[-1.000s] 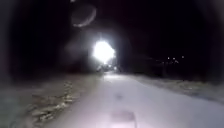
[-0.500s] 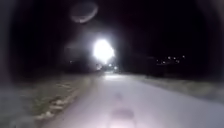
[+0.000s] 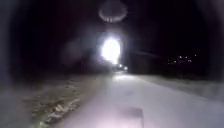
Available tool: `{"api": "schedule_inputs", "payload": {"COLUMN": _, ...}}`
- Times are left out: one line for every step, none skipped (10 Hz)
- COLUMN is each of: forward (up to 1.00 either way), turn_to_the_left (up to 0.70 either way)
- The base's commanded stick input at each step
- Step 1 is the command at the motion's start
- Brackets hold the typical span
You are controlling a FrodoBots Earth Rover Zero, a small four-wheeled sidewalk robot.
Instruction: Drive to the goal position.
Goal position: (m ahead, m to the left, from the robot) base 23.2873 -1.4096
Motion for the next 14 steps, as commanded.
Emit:
{"api": "schedule_inputs", "payload": {"forward": 1.00, "turn_to_the_left": 0.00}}
{"api": "schedule_inputs", "payload": {"forward": 1.00, "turn_to_the_left": 0.00}}
{"api": "schedule_inputs", "payload": {"forward": 1.00, "turn_to_the_left": 0.00}}
{"api": "schedule_inputs", "payload": {"forward": 1.00, "turn_to_the_left": 0.00}}
{"api": "schedule_inputs", "payload": {"forward": 1.00, "turn_to_the_left": 0.00}}
{"api": "schedule_inputs", "payload": {"forward": 1.00, "turn_to_the_left": 0.00}}
{"api": "schedule_inputs", "payload": {"forward": 1.00, "turn_to_the_left": 0.00}}
{"api": "schedule_inputs", "payload": {"forward": 1.00, "turn_to_the_left": 0.00}}
{"api": "schedule_inputs", "payload": {"forward": 1.00, "turn_to_the_left": 0.00}}
{"api": "schedule_inputs", "payload": {"forward": 1.00, "turn_to_the_left": 0.00}}
{"api": "schedule_inputs", "payload": {"forward": 1.00, "turn_to_the_left": 0.00}}
{"api": "schedule_inputs", "payload": {"forward": 1.00, "turn_to_the_left": 0.00}}
{"api": "schedule_inputs", "payload": {"forward": 1.00, "turn_to_the_left": 0.00}}
{"api": "schedule_inputs", "payload": {"forward": 1.00, "turn_to_the_left": 0.00}}
